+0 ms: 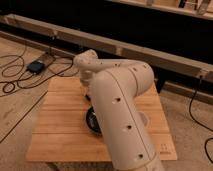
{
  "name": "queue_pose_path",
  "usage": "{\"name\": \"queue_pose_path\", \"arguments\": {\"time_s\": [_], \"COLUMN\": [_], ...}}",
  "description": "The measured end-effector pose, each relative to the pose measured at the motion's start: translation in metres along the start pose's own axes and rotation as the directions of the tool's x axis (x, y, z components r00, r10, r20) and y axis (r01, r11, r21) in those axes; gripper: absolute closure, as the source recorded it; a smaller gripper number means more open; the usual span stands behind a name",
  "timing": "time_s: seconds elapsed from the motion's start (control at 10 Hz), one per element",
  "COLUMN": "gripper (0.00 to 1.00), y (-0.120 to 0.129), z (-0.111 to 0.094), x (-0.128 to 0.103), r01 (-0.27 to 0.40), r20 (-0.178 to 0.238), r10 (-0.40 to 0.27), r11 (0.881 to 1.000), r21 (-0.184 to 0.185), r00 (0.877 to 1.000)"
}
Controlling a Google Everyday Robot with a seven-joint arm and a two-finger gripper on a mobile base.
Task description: Place the eraser on the white sponge
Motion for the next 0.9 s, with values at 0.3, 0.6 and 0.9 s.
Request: {"name": "queue_pose_path", "arguments": {"time_s": [0.3, 0.6, 0.9], "gripper": [0.2, 0.2, 0.2], "y": [-0.008, -0.009, -0.009], "z": [-0.009, -0.025, -0.028], "x": [0.001, 0.003, 0.004], "r01": [0.002, 0.007, 0.009], "r20": [0.002, 0.018, 0.025], "r10": [-0.002, -0.008, -0.01], "r11": [1.0, 0.999, 0.999], "r21": [0.026, 0.043, 0.045], "r00": [1.0, 1.0, 1.0]}}
